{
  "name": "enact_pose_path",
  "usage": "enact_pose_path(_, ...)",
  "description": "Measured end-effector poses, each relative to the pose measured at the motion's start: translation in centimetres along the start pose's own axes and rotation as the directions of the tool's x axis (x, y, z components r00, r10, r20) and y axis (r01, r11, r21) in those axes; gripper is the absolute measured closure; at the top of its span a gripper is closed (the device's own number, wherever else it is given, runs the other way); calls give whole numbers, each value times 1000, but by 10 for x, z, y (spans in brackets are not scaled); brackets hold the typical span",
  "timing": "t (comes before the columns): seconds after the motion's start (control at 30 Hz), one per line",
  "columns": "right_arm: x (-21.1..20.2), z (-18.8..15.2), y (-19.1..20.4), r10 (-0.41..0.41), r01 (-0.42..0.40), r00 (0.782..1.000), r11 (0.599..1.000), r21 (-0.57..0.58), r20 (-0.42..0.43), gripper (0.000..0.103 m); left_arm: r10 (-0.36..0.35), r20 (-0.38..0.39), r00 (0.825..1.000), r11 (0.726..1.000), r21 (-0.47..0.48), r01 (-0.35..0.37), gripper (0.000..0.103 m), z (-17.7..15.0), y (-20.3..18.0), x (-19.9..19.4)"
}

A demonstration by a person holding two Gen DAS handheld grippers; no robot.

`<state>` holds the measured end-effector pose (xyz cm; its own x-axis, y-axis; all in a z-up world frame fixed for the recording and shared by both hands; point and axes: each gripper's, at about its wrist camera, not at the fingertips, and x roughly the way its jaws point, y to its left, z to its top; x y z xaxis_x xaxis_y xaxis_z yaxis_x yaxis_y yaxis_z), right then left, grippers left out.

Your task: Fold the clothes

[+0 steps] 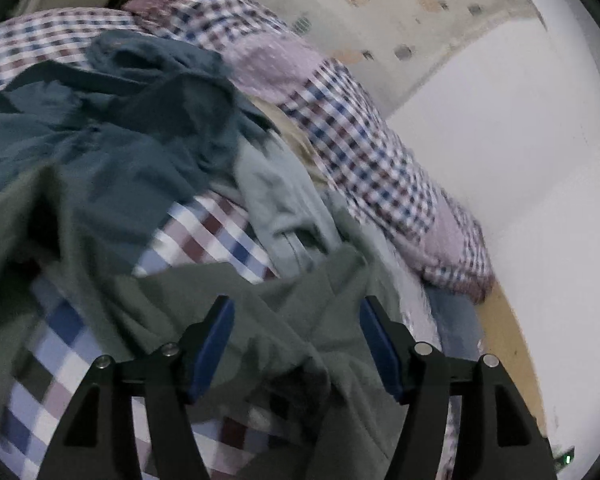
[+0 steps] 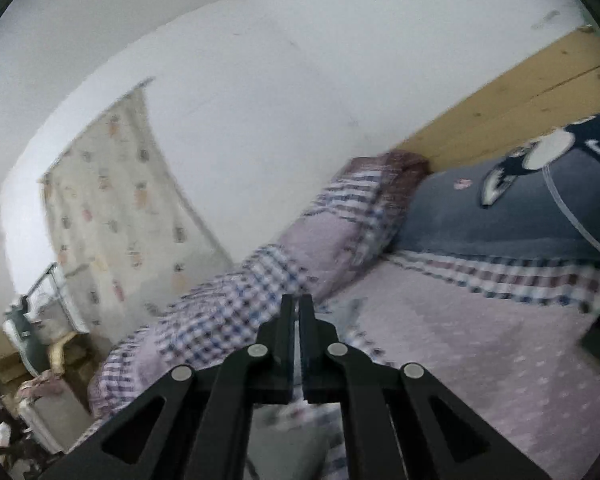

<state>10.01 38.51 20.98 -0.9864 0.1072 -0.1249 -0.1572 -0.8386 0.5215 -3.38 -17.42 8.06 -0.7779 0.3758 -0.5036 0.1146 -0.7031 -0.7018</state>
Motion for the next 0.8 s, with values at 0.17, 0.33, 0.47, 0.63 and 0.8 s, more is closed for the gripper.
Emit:
enact_pose_path(0.17,32,-17,-41,-36,56,982,993,104,-185,100,22,-74,997,993,117,-14,34,-19,-34,17)
enact_pose_path(0.33,57,-43,-41,-11,40,952,995,90,-307,95,45,-96,994,965,262,-18,34,-35,-77,16)
enact_pose_path(0.47,77,-72,-30,46,-40,910,999,24,-412,57,79,-114,990,929,370,-32,33,-51,-114,20)
enact_pose_path(0.63,97,-98,-17,65,-98,866,994,-40,-496,53,156,-144,977,884,462,-73,33,-66,-151,45)
enact_pose_path(0.8,100,-105,-7,97,-157,851,985,-72,-516,53,251,-119,961,814,562,-143,33,-70,-193,76)
